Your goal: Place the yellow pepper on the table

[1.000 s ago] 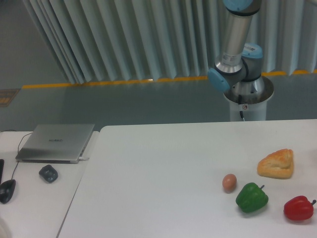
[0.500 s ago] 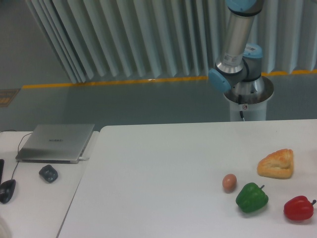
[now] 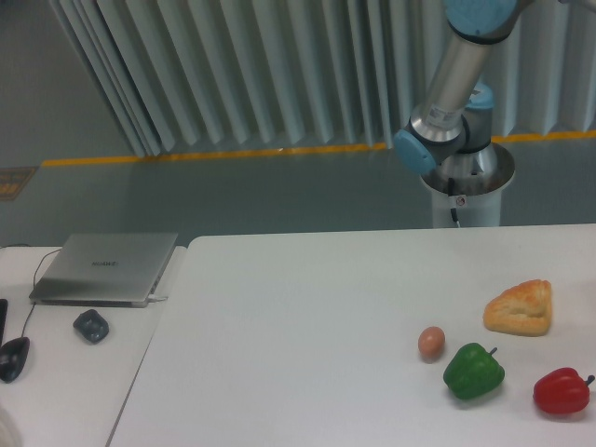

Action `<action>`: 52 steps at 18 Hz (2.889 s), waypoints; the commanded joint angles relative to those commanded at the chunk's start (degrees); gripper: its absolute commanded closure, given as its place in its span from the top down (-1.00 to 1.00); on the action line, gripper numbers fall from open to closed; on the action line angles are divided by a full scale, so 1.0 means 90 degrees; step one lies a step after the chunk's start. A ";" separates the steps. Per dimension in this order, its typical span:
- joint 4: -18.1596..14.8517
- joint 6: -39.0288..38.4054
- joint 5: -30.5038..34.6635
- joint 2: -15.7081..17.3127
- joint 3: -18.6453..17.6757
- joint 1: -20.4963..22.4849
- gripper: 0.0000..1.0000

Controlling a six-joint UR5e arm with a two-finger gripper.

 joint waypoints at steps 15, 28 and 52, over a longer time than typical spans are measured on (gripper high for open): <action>0.0742 -0.0743 0.0010 -0.0694 0.0108 -0.0156 1.00; 0.0957 -0.0949 0.0020 -0.1016 0.0166 -0.0244 1.00; 0.0889 -0.0676 -0.0175 -0.0227 0.0079 -0.0351 0.26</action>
